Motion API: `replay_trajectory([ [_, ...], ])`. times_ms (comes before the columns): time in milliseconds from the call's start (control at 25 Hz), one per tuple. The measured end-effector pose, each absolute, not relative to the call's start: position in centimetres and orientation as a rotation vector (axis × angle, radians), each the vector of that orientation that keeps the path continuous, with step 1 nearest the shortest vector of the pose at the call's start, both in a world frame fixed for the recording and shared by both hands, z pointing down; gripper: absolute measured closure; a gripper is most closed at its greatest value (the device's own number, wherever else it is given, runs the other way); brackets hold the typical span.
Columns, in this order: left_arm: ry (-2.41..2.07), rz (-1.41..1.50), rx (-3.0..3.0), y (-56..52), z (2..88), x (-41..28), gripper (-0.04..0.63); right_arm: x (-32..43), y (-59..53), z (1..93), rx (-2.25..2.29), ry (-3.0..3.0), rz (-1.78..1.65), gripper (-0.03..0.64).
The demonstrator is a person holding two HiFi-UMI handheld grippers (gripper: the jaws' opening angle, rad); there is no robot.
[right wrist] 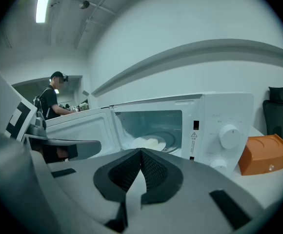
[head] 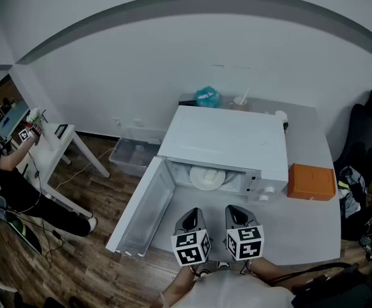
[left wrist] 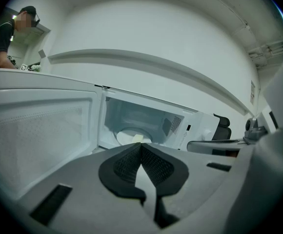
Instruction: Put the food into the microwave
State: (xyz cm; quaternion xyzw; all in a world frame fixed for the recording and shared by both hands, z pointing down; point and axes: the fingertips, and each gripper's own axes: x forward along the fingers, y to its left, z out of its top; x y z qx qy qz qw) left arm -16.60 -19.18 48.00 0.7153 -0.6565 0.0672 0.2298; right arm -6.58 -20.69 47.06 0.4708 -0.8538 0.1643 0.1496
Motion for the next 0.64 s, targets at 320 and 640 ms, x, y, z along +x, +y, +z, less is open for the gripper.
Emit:
replay_trajectory([
  [320,-1.816,0.193,1.953,-19.21,48.24,-16.76,0.591,-6.54,-20.93,47.4,1.341,-2.453,0.504,0.6],
  [640,-1.821,0.204,1.946,-19.21,48.57,-16.96,0.591,-6.84,-20.99,47.55,1.331,-2.456,0.506,0.601],
])
